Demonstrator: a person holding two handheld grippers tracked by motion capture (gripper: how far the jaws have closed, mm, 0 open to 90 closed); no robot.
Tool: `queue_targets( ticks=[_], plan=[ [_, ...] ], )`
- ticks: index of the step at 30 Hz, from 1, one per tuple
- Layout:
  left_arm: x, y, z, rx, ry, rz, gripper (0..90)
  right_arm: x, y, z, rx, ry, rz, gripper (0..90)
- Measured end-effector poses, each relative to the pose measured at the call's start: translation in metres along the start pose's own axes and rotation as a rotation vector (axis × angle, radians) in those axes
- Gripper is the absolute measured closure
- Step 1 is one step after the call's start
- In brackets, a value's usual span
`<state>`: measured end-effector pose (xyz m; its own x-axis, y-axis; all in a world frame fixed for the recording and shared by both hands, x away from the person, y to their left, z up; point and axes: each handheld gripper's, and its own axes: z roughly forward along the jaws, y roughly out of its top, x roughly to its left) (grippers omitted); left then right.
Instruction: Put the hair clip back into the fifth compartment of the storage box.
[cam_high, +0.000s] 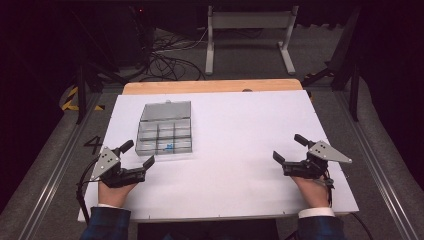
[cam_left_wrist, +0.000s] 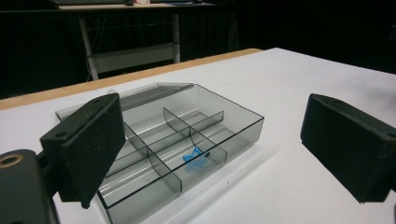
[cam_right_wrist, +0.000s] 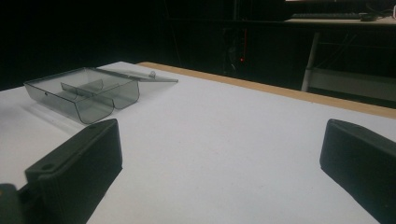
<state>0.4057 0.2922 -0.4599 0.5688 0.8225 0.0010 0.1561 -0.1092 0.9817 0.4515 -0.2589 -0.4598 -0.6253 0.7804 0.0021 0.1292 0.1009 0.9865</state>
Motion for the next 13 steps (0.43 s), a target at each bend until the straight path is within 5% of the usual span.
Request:
queue_targets(
  ticks=[13],
  plan=[
    [0.0071,-0.0065,0.0007,0.022,0.025,-0.011,7.2,-0.0013,0.0009,0.0012,0.005,-0.002,-0.008,0.0]
  ],
)
